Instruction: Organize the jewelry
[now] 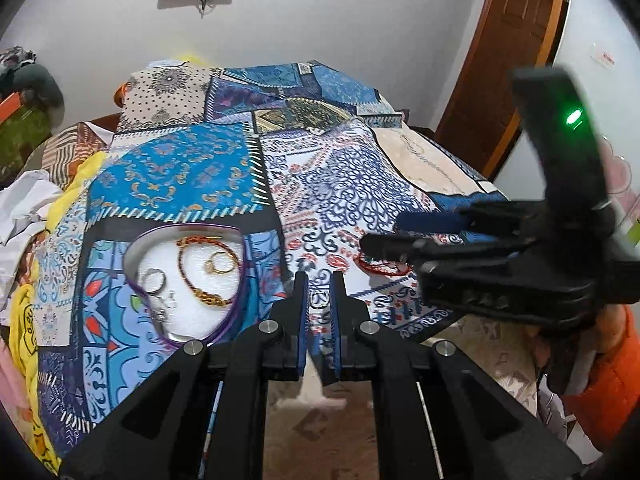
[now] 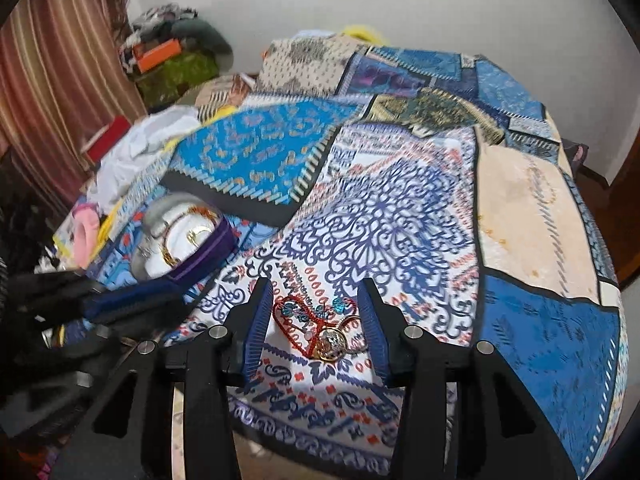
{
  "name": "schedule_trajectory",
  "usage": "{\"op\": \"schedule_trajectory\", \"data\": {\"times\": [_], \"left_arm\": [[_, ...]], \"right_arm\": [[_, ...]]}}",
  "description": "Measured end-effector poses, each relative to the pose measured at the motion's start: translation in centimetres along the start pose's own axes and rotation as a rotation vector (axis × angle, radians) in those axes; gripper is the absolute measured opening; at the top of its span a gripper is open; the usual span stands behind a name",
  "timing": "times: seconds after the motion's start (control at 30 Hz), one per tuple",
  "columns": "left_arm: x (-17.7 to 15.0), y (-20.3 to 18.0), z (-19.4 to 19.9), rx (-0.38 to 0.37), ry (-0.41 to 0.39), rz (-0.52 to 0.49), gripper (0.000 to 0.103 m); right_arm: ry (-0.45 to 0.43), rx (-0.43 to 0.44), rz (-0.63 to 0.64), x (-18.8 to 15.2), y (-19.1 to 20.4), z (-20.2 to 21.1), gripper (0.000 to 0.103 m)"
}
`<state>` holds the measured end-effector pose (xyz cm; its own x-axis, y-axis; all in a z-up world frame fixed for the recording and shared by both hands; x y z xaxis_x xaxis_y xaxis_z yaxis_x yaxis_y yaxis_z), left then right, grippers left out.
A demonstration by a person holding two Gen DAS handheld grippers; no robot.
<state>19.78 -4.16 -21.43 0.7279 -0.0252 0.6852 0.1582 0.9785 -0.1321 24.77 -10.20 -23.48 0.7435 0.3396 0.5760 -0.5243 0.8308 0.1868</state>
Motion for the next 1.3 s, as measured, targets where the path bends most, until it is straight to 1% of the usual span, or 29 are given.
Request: {"op": "schedule_trajectory", "data": {"times": [0.07, 0.13, 0.17, 0.2, 0.27, 0.37, 0.5, 0.53, 0.63, 0.83, 1.0, 1.1, 1.17, 1.3], "left_arm": [[0.0, 0.3, 0.1, 0.001, -0.002, 0.007, 0.008], [-0.1, 0.5, 0.0, -0.002, -0.002, 0.013, 0.008], [-0.1, 0.5, 0.0, -0.005, 0.0, 0.017, 0.008], [-0.2, 0.5, -0.1, -0.007, 0.001, 0.019, 0.008], [-0.3, 0.3, -0.1, -0.013, 0.002, 0.023, 0.008], [-0.4, 0.1, -0.2, -0.019, 0.004, 0.025, 0.008], [-0.4, 0.0, 0.0, -0.018, 0.001, 0.021, 0.008], [-0.4, 0.0, 0.1, -0.017, 0.0, 0.021, 0.008], [-0.2, 0.1, 0.5, -0.015, -0.005, 0.023, 0.008], [-0.1, -0.3, 1.2, -0.012, -0.016, 0.015, 0.008], [-0.1, -0.6, 1.6, -0.013, -0.022, 0.01, 0.008], [-0.2, -0.7, 1.6, -0.013, -0.018, 0.012, 0.008], [-0.2, -0.8, 1.5, -0.014, -0.015, 0.015, 0.008], [-0.3, -1.1, 1.5, -0.016, -0.011, 0.012, 0.008]], "right_arm": [[0.028, 0.006, 0.003, -0.5, -0.1, -0.6, 0.04], [0.027, 0.009, 0.016, -0.8, -0.1, -0.4, 0.04], [0.025, 0.009, 0.019, -0.8, -0.1, -0.3, 0.038], [0.026, 0.004, 0.021, -0.9, -0.2, -0.3, 0.035], [0.024, -0.015, 0.021, -1.0, -0.5, -0.2, 0.022], [0.014, 0.004, -0.004, -1.0, -1.0, 0.1, 0.017], [-0.008, 0.004, -0.019, -0.9, -1.0, 0.6, 0.012], [-0.013, 0.004, -0.018, -0.9, -1.0, 0.8, 0.006], [-0.033, 0.005, -0.016, -0.7, -0.8, 1.5, 0.005], [-0.068, -0.021, -0.006, -0.6, -0.9, 3.1, 0.005], [-0.057, -0.051, -0.023, -1.7, -2.2, 4.0, 0.005], [-0.042, -0.032, -0.051, -2.3, -2.6, 4.7, 0.005], [-0.049, 0.001, -0.055, -2.2, -2.1, 5.2, 0.005], [-0.047, 0.011, -0.002, -1.9, -0.3, 4.6, 0.005]]}}
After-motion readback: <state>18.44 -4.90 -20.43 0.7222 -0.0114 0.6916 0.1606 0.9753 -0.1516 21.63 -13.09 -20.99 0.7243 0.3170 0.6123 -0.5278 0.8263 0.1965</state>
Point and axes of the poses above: each gripper's, at about its wrist camera, not at the fingertips, and z roughly against the way its jaws point, y to its left, x to its top, the point moved 8 cm from there along -z, roughly the way its jaws point, and after that the axes turned 5 degrees about x, right-handed, at the moved point
